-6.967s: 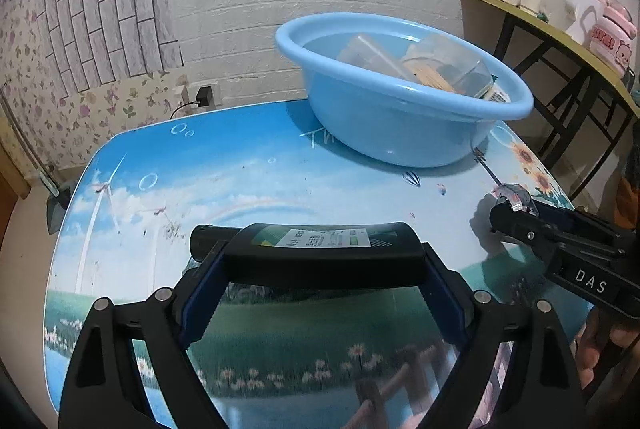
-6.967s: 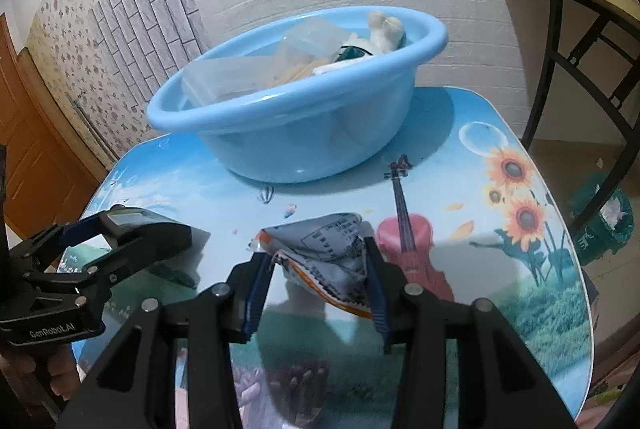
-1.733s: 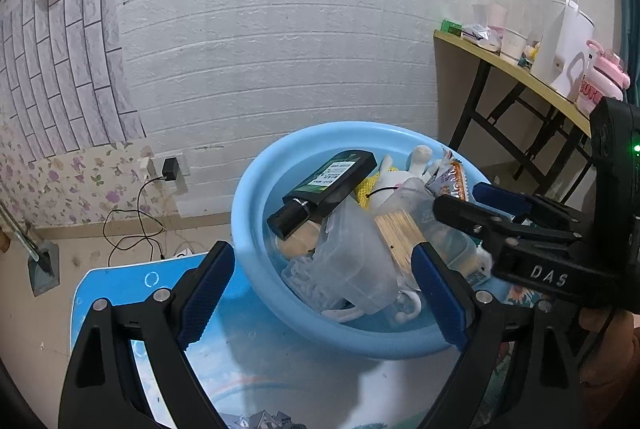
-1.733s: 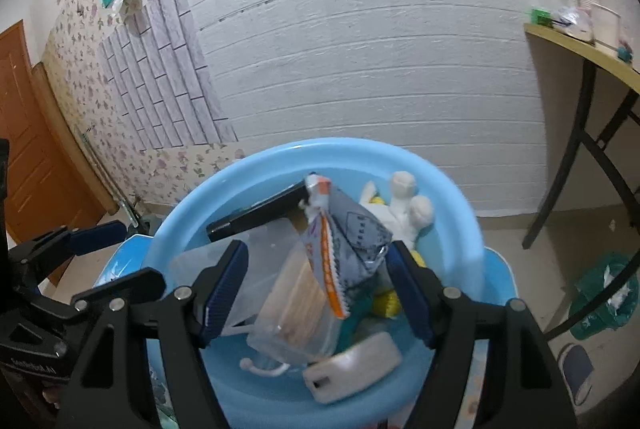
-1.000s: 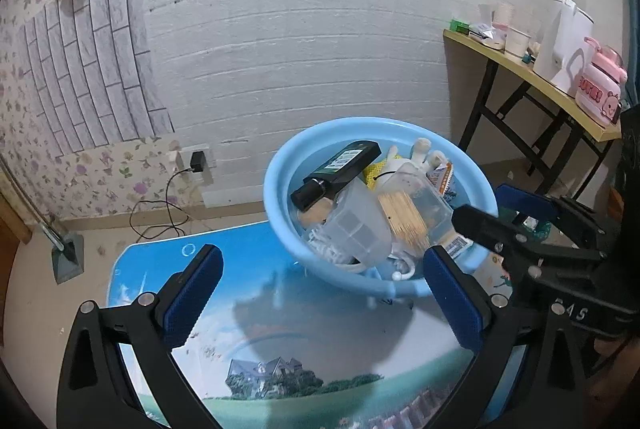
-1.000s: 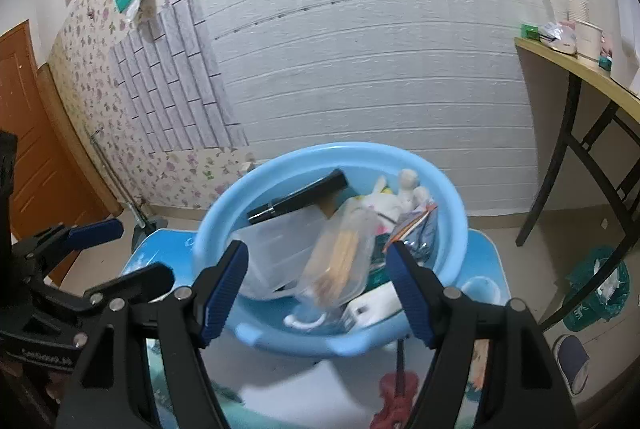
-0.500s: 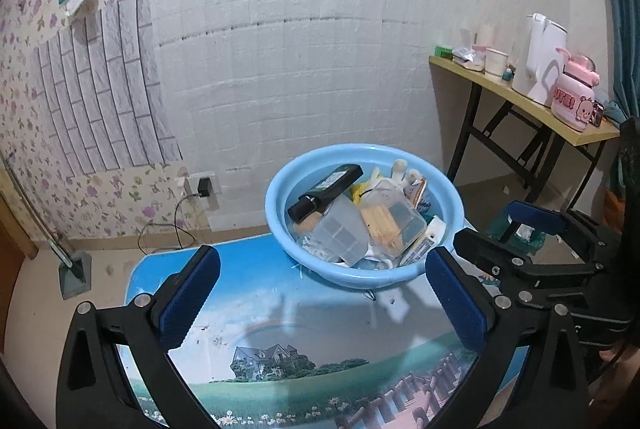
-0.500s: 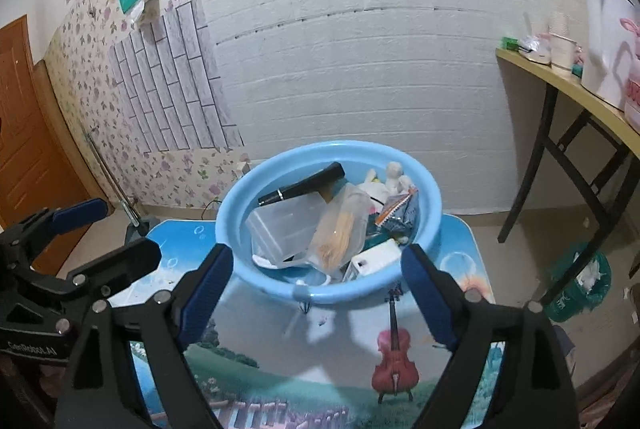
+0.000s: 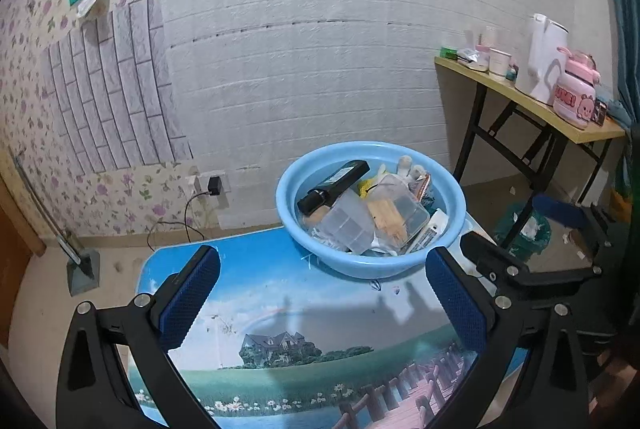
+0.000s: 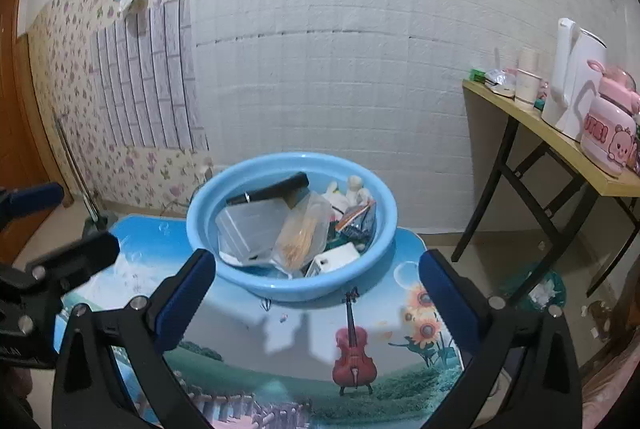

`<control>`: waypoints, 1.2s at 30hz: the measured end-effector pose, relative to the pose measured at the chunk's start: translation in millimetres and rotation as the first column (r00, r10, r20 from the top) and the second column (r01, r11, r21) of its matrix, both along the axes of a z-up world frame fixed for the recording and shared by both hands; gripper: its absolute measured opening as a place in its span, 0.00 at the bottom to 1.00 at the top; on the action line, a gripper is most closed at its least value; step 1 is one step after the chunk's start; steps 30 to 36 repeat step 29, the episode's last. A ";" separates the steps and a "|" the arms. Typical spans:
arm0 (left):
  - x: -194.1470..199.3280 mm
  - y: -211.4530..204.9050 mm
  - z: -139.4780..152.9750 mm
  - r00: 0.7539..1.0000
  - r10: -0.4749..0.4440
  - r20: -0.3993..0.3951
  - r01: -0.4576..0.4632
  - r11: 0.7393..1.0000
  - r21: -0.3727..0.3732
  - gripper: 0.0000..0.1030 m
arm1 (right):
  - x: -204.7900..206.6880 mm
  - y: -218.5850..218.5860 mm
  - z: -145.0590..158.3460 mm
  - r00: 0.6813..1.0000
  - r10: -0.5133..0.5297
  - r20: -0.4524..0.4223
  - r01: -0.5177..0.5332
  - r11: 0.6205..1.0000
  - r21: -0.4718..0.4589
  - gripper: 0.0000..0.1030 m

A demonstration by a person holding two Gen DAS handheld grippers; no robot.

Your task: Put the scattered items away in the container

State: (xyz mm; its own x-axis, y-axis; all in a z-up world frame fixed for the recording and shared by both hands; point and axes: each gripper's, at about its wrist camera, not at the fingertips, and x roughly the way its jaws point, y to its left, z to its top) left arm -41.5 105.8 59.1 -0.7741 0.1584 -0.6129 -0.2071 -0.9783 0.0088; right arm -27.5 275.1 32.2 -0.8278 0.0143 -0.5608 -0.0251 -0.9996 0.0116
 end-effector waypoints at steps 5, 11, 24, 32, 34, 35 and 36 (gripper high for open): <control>-5.9 -6.6 -11.2 0.999 0.036 0.026 -0.037 0.999 0.006 1.00 | -4.2 3.0 -11.0 0.999 0.009 0.053 -0.006 0.999 -0.052 1.00; -10.1 -11.1 -17.2 0.997 0.062 0.048 -0.063 0.998 0.012 1.00 | -4.5 5.2 -14.3 0.998 0.012 0.055 -0.008 0.997 -0.076 1.00; -4.1 -3.4 -18.6 0.999 0.036 0.019 -0.036 0.999 -0.022 1.00 | -5.2 3.3 -20.9 0.996 0.021 0.084 -0.013 0.996 -0.085 1.00; -0.6 -3.1 -15.5 0.999 0.035 -0.005 -0.035 0.999 -0.029 1.00 | -5.2 3.8 -22.4 0.996 0.022 0.088 -0.015 0.996 -0.087 1.00; -0.6 -3.1 -15.5 0.999 0.035 -0.005 -0.035 0.999 -0.029 1.00 | -5.2 3.8 -22.4 0.996 0.022 0.088 -0.015 0.996 -0.087 1.00; -0.6 -3.1 -15.5 0.999 0.035 -0.005 -0.035 0.999 -0.029 1.00 | -5.2 3.8 -22.4 0.996 0.022 0.088 -0.015 0.996 -0.087 1.00; -0.6 -3.1 -15.5 0.999 0.035 -0.005 -0.035 0.999 -0.029 1.00 | -5.2 3.8 -22.4 0.996 0.022 0.088 -0.015 0.996 -0.087 1.00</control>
